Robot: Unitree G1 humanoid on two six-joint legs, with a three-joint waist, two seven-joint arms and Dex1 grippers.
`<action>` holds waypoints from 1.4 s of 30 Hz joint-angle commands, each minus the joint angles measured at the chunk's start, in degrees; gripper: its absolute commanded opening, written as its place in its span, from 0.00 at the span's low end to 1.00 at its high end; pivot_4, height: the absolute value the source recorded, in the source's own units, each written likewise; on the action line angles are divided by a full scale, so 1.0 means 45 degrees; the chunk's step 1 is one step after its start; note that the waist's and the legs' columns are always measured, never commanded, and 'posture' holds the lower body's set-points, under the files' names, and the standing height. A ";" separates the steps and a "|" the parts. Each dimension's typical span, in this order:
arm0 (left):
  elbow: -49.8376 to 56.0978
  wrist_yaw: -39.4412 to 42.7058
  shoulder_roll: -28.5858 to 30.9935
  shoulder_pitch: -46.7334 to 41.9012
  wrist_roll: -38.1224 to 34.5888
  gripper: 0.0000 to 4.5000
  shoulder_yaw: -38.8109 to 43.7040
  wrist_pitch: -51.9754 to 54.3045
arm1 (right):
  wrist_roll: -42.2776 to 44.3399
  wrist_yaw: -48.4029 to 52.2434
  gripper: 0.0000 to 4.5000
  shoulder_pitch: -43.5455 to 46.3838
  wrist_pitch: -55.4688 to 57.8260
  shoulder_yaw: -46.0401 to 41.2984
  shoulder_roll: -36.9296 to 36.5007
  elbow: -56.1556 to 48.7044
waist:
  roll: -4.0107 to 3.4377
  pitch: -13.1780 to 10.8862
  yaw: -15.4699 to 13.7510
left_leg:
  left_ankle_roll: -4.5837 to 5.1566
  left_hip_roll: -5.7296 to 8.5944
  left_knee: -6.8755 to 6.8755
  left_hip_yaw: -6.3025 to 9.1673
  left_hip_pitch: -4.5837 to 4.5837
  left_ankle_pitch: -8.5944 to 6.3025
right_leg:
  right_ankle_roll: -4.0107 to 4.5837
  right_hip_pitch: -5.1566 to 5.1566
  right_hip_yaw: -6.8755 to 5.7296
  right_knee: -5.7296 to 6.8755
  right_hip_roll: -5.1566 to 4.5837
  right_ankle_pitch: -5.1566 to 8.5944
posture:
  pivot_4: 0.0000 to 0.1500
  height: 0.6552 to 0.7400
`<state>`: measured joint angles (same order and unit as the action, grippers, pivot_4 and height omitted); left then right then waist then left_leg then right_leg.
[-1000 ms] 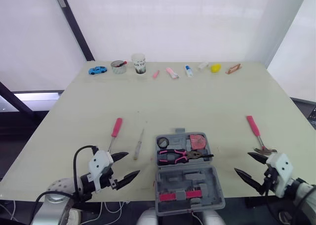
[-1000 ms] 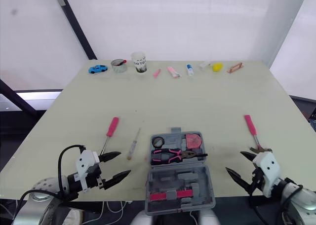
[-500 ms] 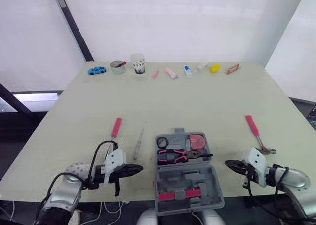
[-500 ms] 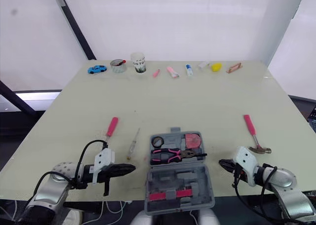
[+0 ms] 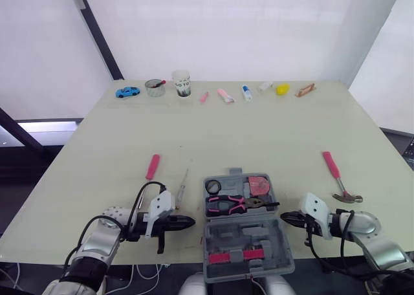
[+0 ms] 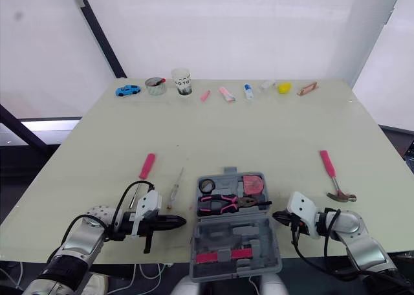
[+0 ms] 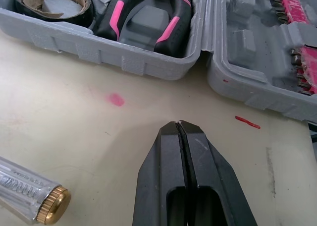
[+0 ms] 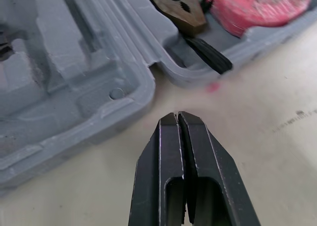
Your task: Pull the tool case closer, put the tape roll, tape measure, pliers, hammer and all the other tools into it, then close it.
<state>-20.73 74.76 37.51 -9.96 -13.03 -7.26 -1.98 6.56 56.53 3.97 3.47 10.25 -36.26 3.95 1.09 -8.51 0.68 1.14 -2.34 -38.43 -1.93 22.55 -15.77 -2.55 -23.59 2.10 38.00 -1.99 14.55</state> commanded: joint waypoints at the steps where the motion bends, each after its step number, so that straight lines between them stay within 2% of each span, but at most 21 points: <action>1: 0.0031 0.0165 0.0068 0.0144 0.0057 0.00 -0.0039 0.0042 | 0.0044 0.0052 0.01 0.0259 -0.0249 -0.0123 0.0031 0.0023 | 0.0000 0.0000 0.0000 | 0.0000 0.0000 -0.0001 0.0000 0.0000 0.0000 | 0.0000 0.0000 0.0000 0.0001 0.0000 0.0000 | 1.00 1.00; 42: -0.0436 0.0334 -0.1423 -0.1031 0.1057 0.00 -0.1555 0.1078 | -0.0136 0.0035 0.01 0.0369 -0.0136 0.0088 0.0424 -0.0313 | -0.0044 0.0026 -0.0109 | 0.0001 0.0013 -0.0045 -0.0003 -0.0009 0.0000 | -0.0027 0.0031 0.0016 0.0004 -0.0003 -0.0017 | 1.00 1.00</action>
<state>-22.52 76.42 31.85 -15.26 -9.85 -11.82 1.67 5.66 56.63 5.43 3.47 10.56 -34.50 4.92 0.89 -8.39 0.19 1.14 -2.28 -38.64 -1.94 22.51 -15.76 -2.68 -23.45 2.17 38.01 -2.00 14.48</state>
